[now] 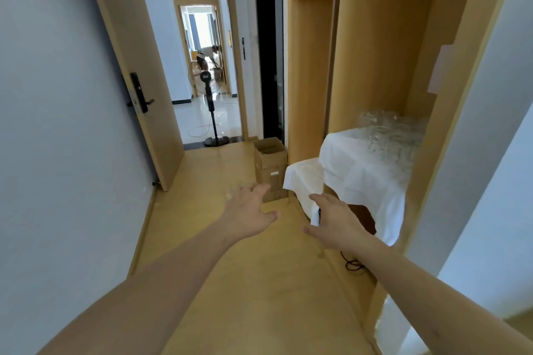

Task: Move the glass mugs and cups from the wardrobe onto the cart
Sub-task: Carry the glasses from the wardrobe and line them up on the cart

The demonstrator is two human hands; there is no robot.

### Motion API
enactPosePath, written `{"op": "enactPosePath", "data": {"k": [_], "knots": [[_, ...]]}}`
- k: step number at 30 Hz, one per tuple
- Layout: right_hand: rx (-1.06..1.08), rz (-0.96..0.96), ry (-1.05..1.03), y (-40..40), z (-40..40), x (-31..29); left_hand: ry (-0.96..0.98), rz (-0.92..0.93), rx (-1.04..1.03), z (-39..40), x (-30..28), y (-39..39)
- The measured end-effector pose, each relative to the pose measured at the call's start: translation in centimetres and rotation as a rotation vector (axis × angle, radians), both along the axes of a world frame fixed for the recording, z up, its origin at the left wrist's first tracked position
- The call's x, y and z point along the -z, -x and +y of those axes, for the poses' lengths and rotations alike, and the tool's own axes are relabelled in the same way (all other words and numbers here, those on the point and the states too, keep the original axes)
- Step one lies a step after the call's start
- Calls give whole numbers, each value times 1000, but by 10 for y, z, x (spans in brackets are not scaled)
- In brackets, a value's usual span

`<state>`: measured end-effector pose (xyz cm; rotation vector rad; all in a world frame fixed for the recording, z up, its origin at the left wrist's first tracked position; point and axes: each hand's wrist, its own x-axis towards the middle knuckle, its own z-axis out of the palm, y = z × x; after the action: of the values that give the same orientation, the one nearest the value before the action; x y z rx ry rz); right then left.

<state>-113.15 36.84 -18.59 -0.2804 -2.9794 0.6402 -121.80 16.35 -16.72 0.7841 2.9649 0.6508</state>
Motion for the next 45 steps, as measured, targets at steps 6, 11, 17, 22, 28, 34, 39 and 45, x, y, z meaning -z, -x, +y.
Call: {"op": "enactPosePath", "data": {"k": [6,11,17,22,28,34,39,45], "knots": [[55,-21,-18,39,3,4,-39,4,58,13,11,47],[62,-10,-15,84,7,7,-12,-7,83,25,18,89],[27,51,21,160,24,18,33,33,91,40,20,160],[23,68,75,236,47,22,119,58,100,66,8,230],[64,79,106,310,95,23,117,55,115,114,2,308],[134,68,72,352,141,36,117,23,191,170,22,357],[186,3,55,377,172,46,157,1,243,210,36,397],[338,-10,48,405,213,49,127,-11,380,265,40,446]]}}
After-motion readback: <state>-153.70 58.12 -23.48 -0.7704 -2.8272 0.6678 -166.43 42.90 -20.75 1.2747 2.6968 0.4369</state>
